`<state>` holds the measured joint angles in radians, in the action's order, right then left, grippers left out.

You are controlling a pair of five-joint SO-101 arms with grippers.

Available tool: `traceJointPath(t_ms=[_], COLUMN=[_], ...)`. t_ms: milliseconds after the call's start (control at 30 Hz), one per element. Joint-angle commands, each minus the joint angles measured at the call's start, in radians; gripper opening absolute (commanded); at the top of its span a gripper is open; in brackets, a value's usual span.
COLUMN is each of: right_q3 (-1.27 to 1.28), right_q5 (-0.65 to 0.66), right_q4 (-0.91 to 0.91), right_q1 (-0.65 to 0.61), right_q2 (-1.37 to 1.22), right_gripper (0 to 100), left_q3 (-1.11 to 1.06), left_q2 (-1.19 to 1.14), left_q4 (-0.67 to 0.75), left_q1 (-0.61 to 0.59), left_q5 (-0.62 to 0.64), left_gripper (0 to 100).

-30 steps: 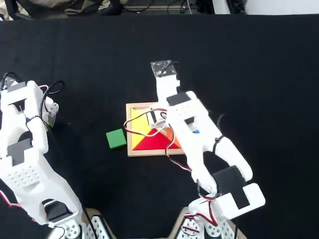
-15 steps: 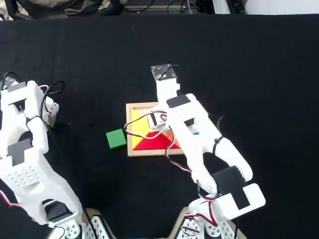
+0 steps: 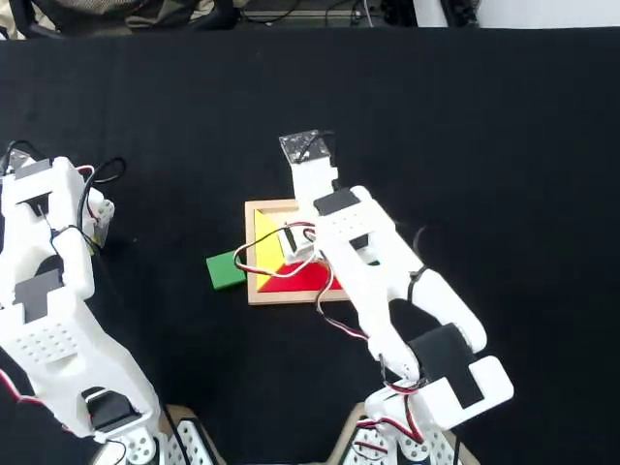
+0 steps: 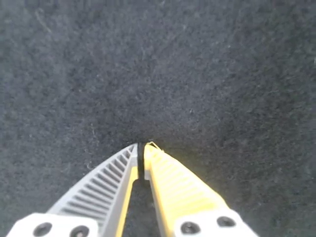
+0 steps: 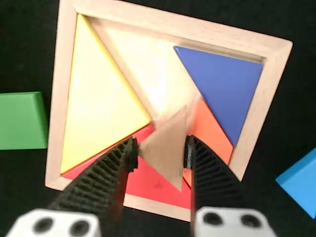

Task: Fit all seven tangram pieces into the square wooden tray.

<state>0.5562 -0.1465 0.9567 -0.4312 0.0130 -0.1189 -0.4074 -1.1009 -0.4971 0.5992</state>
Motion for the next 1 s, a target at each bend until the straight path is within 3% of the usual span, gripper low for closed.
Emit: traceJointPath(t_ms=[0,167,233,433,667,800,967], right_q3=[-0.004,0.018,0.021,0.018,-0.044,-0.025,-0.027], right_q5=[0.009,0.008,0.009,0.012,0.150,0.176,0.180], right_q4=[-0.008,-0.014,-0.014,-0.014,-0.077,-0.213,-0.230], right_q1=[-0.009,-0.008,-0.011,-0.009,-0.008,0.020,0.049], right_q2=[0.039,0.039,0.039,0.050,0.044,0.016,-0.036], right_gripper=[14.5,29.6,30.9,24.0,0.7,1.0,1.1], left_q3=[0.010,0.010,0.010,0.010,0.010,0.010,0.008], left_q2=[0.037,0.035,0.035,0.035,0.035,0.035,0.035], left_q4=[0.014,0.012,0.012,0.012,0.012,0.011,0.011], left_q1=[0.012,0.012,0.012,0.012,0.012,0.012,0.012], left_q5=[-0.003,-0.003,-0.003,-0.003,-0.003,-0.003,-0.003], left_gripper=[3,3,3,3,3,3,3])
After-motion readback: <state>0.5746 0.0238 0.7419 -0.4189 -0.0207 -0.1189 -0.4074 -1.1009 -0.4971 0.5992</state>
